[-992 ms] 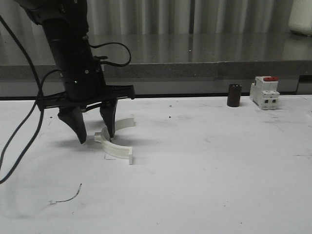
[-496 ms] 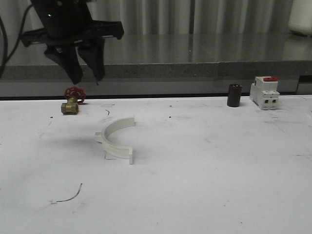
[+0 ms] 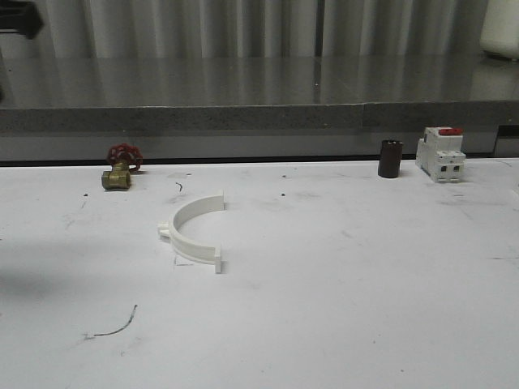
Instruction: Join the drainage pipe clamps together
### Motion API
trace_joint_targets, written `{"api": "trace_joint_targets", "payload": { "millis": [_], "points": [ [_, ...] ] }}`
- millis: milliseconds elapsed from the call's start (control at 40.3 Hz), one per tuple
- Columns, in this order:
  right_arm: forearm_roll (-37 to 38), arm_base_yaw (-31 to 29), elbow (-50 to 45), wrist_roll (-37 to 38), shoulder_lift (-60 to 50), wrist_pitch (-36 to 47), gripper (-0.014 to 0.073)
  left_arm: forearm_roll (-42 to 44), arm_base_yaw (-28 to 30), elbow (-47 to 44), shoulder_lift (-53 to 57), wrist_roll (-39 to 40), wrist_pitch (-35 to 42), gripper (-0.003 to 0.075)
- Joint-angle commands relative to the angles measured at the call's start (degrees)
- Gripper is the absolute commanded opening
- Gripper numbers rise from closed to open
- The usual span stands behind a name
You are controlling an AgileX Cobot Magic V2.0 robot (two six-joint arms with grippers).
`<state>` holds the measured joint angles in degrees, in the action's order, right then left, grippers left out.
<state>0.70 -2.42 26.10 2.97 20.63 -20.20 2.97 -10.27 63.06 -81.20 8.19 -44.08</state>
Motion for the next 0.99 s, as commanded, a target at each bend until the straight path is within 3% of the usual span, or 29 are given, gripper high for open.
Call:
{"api": "trace_joint_targets", "payload": {
  "millis": [0,99,273,446,694,967],
  "points": [
    [0.7,-0.2,2.1,-0.6,0.8,4.4,0.0651,0.2,2.1,-4.7,8.3,-2.6,6.1,-0.0020],
    [0.7,-0.2,2.1,-0.6,0.8,4.4,0.0651,0.2,2.0,-11.6,15.9,-5.9,11.0,-0.0020],
    [0.7,-0.2,2.1,-0.6,0.8,4.4,0.0651,0.3,2.0,-25.2,31.4,-5.9,24.4,-0.0020],
    [0.7,-0.2,2.1,-0.6,0.8,4.4,0.0651,1.8,2.0,-35.7,49.8,-5.9,33.0,-0.0020],
    [0.7,-0.2,2.1,-0.6,0.8,4.4,0.0651,4.7,2.0,-42.8,68.4,-5.9,32.8,-0.0020],
    [0.7,-0.2,2.1,-0.6,0.8,4.4,0.0651,4.7,2.0,-42.9,71.1,-5.9,33.2,-0.0020]
  ]
}}
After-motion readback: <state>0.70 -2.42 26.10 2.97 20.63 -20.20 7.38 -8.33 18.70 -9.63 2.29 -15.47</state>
